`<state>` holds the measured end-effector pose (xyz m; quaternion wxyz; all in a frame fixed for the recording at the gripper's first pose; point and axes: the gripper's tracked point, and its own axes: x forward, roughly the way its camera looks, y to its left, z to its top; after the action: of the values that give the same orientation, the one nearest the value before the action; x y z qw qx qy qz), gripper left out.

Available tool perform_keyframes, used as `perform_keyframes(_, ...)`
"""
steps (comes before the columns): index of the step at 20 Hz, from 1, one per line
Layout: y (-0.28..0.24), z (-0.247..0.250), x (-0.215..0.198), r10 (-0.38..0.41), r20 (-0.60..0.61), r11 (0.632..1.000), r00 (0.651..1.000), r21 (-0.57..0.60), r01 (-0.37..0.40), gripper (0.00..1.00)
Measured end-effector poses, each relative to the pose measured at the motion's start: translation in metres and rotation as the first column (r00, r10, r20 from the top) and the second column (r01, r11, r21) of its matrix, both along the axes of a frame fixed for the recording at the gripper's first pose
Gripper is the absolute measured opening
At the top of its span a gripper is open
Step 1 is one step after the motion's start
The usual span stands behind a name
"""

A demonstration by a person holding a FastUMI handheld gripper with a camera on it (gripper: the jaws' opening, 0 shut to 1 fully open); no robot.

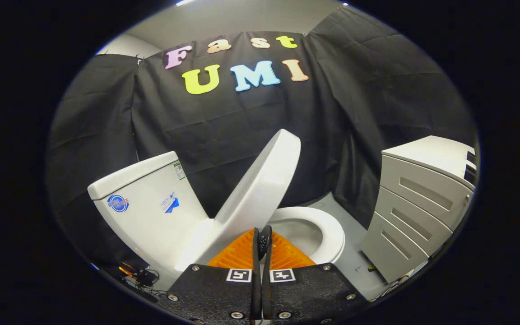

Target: Open the toilet lid.

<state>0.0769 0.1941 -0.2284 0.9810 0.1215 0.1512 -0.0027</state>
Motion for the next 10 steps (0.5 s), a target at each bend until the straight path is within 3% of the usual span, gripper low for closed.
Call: perform_keyframes(10,0.028,0.033,0.006,-0.009,-0.048,0.999,0.999,-0.047,0.006,0.0)
